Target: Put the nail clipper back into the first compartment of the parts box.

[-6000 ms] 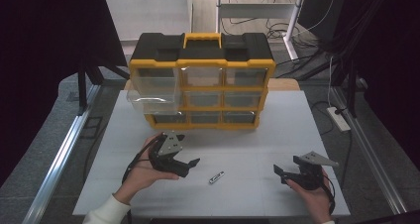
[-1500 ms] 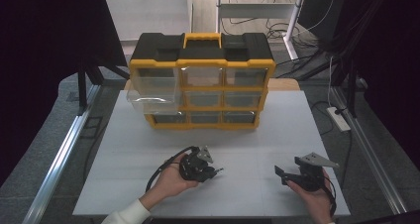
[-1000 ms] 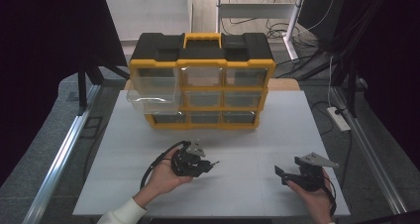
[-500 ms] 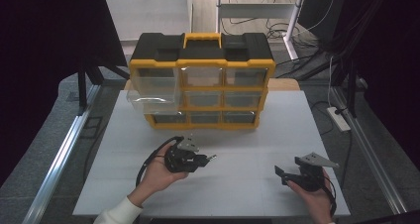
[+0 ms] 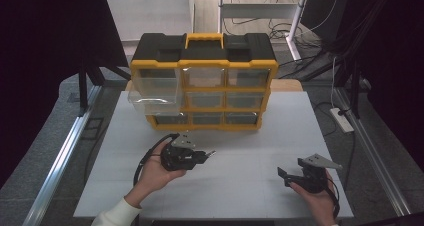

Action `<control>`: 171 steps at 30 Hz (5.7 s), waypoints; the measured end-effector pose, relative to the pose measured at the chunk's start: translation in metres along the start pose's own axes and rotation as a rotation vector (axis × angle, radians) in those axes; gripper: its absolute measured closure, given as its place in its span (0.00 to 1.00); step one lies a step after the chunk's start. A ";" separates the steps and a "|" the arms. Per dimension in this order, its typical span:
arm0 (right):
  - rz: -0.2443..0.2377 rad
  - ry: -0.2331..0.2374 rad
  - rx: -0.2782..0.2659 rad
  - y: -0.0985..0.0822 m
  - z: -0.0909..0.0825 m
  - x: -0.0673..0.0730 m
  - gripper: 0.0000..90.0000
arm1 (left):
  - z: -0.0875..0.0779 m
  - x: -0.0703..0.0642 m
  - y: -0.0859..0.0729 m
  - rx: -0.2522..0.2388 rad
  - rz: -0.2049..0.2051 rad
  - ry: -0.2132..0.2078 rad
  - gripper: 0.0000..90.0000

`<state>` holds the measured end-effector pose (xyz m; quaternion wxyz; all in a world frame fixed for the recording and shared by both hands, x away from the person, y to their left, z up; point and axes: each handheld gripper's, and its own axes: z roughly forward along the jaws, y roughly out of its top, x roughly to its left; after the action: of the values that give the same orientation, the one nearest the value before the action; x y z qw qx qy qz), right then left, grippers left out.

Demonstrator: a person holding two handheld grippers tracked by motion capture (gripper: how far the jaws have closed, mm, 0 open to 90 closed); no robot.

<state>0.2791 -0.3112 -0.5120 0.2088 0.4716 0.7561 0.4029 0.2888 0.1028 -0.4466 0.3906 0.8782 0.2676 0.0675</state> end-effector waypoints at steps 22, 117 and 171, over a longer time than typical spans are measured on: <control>0.000 -0.001 0.001 0.000 0.000 0.000 0.15 | -0.024 0.003 0.004 -0.076 0.000 0.040 0.88; -0.002 0.003 0.021 -0.001 0.003 0.000 0.15 | -0.059 -0.001 0.012 -0.223 0.011 0.084 0.88; 0.005 -0.001 0.010 0.000 0.001 -0.001 0.15 | -0.094 -0.003 0.029 -0.375 0.022 0.112 0.88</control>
<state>0.2800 -0.3116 -0.5122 0.2057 0.4746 0.7569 0.3995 0.2675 0.1459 -0.3609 0.5314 0.7876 0.2620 0.1691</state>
